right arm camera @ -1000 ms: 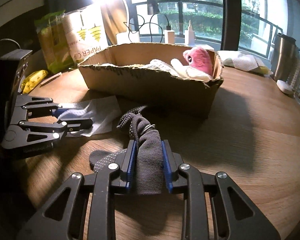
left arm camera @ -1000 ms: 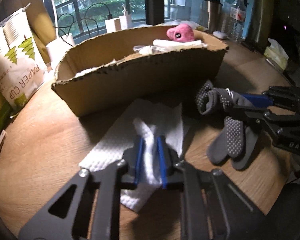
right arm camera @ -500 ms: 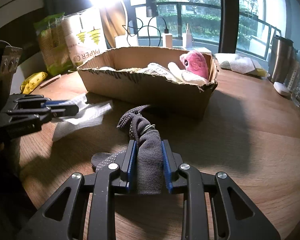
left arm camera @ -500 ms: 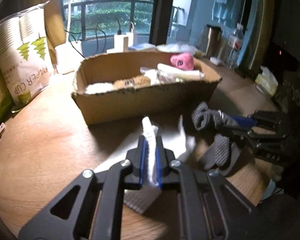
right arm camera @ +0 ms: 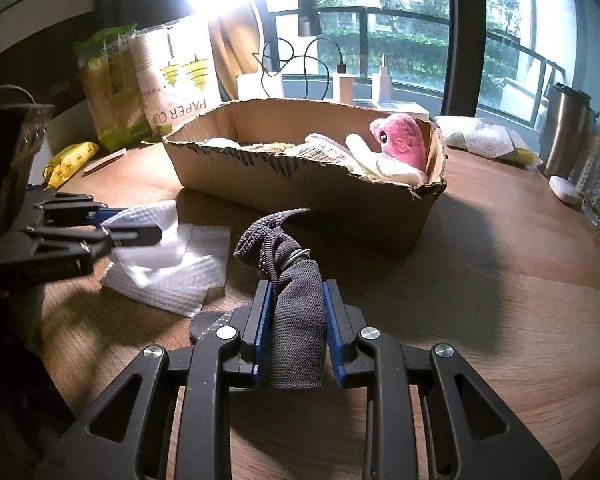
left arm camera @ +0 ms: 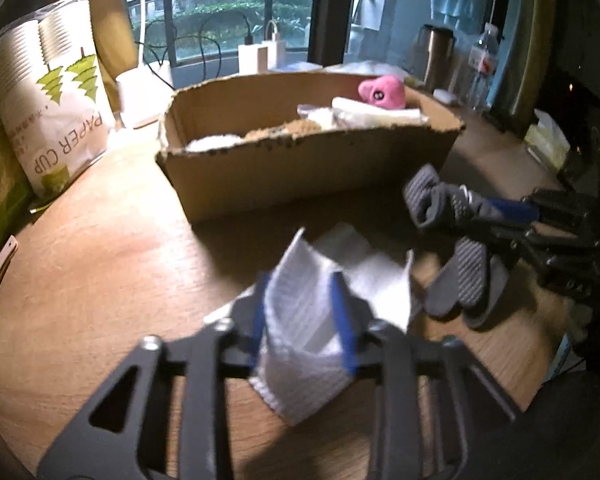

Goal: Organize soft objects
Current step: 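Lift the towel and sock and carry both toward the cardboard box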

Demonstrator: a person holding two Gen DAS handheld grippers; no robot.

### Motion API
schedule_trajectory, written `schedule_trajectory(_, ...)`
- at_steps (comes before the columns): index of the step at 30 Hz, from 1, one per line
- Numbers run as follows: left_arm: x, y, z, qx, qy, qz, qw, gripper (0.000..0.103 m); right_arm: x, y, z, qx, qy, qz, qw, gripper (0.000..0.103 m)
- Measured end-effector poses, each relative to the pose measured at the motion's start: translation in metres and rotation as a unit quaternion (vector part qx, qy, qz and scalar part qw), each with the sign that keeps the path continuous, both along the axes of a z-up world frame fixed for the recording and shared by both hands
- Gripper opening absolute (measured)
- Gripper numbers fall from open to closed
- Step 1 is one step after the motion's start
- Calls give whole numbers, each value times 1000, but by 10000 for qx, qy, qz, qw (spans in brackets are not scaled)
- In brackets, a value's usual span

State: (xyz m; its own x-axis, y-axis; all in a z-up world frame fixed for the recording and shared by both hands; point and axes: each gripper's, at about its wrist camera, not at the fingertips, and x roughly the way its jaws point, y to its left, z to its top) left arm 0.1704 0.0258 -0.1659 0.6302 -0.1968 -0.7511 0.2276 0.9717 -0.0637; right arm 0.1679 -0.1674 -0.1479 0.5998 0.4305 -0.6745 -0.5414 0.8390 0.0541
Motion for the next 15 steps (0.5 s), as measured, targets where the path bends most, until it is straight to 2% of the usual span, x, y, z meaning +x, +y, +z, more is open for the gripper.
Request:
schedule_trajectory(1, 0, 0, -1, 30, -12, 19, 10000, 70, 0, 0, 0, 1, 3, 0, 10000, 27)
schedule_trajectory(2, -1, 0, -1, 54, -41, 50, 10000, 74, 0, 0, 0, -4, 0, -3, 10000, 27)
schedule_trajectory(5, 0, -2, -3, 117, 18, 33, 9999, 74, 0, -1, 0, 6, 5, -16, 10000, 27)
schedule_trajectory(10, 5, -14, -16, 525, 218, -21, 9984, 76, 0, -3, -1, 44, 14, -44, 10000, 27)
schedule_trajectory(15, 6, -14, -18, 587, 241, 37, 9980, 81, 0, -4, -2, 78, 27, -77, 9999, 27)
